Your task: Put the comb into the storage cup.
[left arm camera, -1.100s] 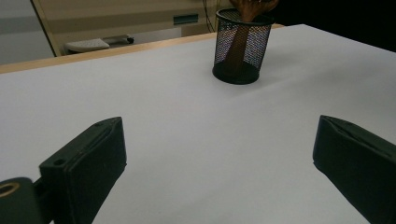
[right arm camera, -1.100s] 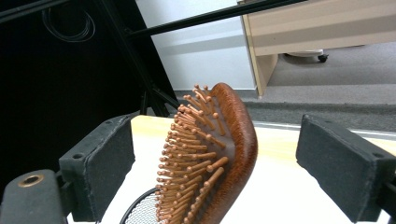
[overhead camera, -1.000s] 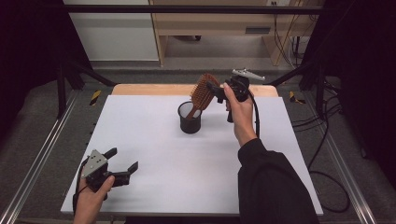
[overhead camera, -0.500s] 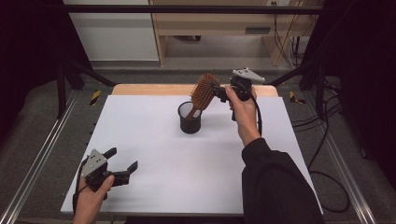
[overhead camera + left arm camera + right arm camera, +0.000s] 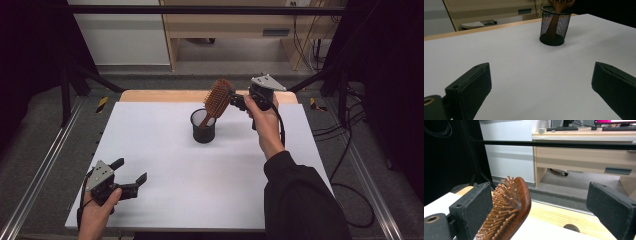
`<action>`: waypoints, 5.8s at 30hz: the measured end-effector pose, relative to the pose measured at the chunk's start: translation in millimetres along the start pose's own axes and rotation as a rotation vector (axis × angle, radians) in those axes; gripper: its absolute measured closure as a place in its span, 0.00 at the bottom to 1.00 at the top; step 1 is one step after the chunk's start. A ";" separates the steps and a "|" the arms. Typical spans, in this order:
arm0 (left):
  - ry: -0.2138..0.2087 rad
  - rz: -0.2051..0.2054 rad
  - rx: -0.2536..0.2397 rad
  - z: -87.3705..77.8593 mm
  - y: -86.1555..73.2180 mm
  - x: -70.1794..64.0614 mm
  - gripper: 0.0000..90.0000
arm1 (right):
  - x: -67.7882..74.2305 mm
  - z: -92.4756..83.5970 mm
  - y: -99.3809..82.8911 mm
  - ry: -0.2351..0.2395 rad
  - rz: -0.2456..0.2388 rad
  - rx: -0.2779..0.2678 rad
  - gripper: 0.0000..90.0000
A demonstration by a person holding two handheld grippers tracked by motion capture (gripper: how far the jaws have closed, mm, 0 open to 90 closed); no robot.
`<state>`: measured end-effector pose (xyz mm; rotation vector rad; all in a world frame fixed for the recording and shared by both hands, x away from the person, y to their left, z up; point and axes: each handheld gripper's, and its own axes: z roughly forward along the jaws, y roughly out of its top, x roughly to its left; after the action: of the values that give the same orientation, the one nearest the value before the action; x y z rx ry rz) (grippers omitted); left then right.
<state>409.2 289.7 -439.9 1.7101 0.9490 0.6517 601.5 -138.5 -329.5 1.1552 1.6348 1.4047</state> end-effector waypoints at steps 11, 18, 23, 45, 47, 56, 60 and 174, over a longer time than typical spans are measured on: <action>0.004 -0.004 -0.001 0.0 -0.2 1.7 0.03 | 4.4 -12.5 3.0 0.050 -0.029 0.002 0.08; 0.013 -0.013 -0.019 -2.0 0.6 3.5 0.03 | 4.6 -21.4 7.1 0.069 -0.038 -0.008 0.07; 0.027 -0.011 -0.025 -3.1 0.6 4.8 0.03 | 4.6 -27.3 8.1 0.075 -0.050 -0.011 0.07; 0.047 -0.026 -0.038 -6.3 0.2 10.3 0.03 | -19.8 -52.5 -1.6 0.054 -0.021 -0.019 0.04; 0.047 -0.027 -0.039 -6.4 0.2 10.4 0.03 | -22.2 -54.9 -2.9 0.048 -0.021 -0.017 0.04; 0.049 -0.029 -0.039 -6.6 0.0 10.8 0.03 | -34.2 -66.5 -13.2 0.035 -0.016 -0.008 0.04; 0.052 -0.030 -0.039 -6.7 -0.1 11.4 0.03 | -37.7 -72.0 -18.4 0.036 -0.018 -0.003 0.04; 0.058 -0.008 -0.136 -13.4 0.8 12.2 0.02 | -77.2 -188.5 -169.0 0.083 0.092 0.084 0.07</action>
<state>405.4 306.7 -435.0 1.5740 0.9298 0.7476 426.9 -284.7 -464.7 1.2493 1.7327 1.4719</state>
